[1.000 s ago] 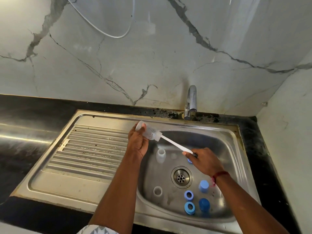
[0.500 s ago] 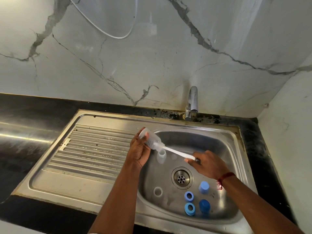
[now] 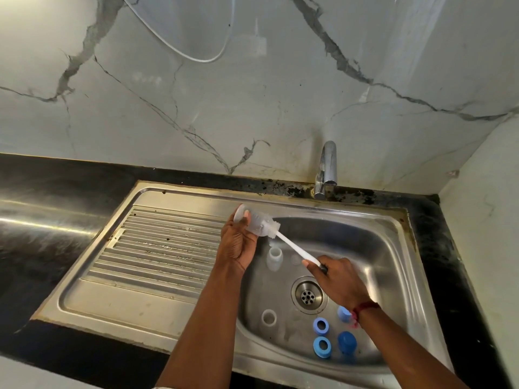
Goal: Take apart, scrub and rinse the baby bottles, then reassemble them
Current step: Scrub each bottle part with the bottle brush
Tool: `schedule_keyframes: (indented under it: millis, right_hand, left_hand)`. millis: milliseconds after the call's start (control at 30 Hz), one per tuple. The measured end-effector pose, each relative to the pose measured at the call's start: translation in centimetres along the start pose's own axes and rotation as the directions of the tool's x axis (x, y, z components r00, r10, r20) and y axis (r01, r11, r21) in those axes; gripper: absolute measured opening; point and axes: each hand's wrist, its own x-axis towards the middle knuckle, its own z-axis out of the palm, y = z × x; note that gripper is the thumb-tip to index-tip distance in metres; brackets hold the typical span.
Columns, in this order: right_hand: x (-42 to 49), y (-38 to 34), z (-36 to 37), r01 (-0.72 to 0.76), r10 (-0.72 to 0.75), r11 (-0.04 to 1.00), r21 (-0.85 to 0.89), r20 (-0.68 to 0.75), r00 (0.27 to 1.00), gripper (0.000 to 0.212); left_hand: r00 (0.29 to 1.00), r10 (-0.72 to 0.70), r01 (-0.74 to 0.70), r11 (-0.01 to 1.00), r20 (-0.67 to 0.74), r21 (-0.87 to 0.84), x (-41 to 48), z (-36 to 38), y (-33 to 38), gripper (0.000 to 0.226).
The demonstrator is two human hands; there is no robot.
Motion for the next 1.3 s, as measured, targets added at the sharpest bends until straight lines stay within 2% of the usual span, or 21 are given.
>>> schedule_keyframes:
  millis: [167, 333, 467, 567, 667, 833, 933, 1100, 1200, 1300]
  right_hand:
    - [0.8, -1.0, -0.8, 0.013, -0.009, 0.998, -0.06, 0.06, 0.998, 0.046]
    - [1.7, -0.7, -2.5, 0.123, -0.091, 0.974, -0.189, 0.166, 0.982, 0.044]
    - [1.7, -0.1, -3.6, 0.172, -0.129, 0.961, -0.216, 0.2, 0.971, 0.044]
    - [1.3, 1.5, -2.9, 0.144, -0.129, 0.985, -0.095, 0.151, 0.98, 0.052]
    - [0.8, 2.5, -2.0, 0.109, -0.114, 0.992, 0.057, 0.113, 0.987, 0.061]
    - [-0.2, 1.6, -1.5, -0.037, -0.019, 0.966, 0.256, 0.214, 0.977, 0.055]
    - [-0.4, 1.0, -1.5, -0.142, 0.036, 0.926, 0.349, 0.292, 0.956, 0.049]
    - [-0.7, -0.1, -1.8, -0.272, 0.117, 0.838, 0.472, 0.331, 0.936, 0.044]
    - [-1.0, -0.4, -1.5, -0.314, 0.14, 0.822, 0.474, 0.367, 0.92, 0.041]
    - [-1.2, -0.4, -1.1, -0.304, 0.153, 0.852, 0.426, 0.353, 0.923, 0.044]
  left_hand:
    - [0.992, 0.038, -0.024, 0.993, -0.118, 0.117, 0.0, 0.4, 0.5, 0.071]
    - [0.994, 0.016, -0.004, 0.995, -0.107, 0.103, 0.3, -0.4, 0.7, 0.054]
    - [0.998, -0.01, 0.012, 0.999, -0.063, 0.033, 0.1, -1.1, 0.5, 0.082]
    - [1.0, -0.02, 0.02, 0.999, -0.021, -0.029, 0.0, -1.0, 0.7, 0.082]
    - [0.998, -0.045, 0.048, 0.996, 0.048, -0.081, -0.3, -1.0, 0.8, 0.068]
    - [0.994, -0.07, 0.08, 0.989, 0.086, -0.121, -0.8, -1.5, 0.7, 0.057]
    - [0.995, -0.059, 0.071, 0.986, 0.084, -0.154, -0.9, -1.8, 0.7, 0.066]
    - [0.996, -0.028, 0.045, 0.976, 0.082, -0.215, -1.2, -2.3, 1.0, 0.077]
    - [0.998, -0.01, 0.023, 0.977, 0.064, -0.213, -1.6, -2.4, 1.3, 0.093]
    - [0.999, 0.006, -0.001, 0.991, 0.038, -0.133, -1.6, -2.1, 1.9, 0.11]
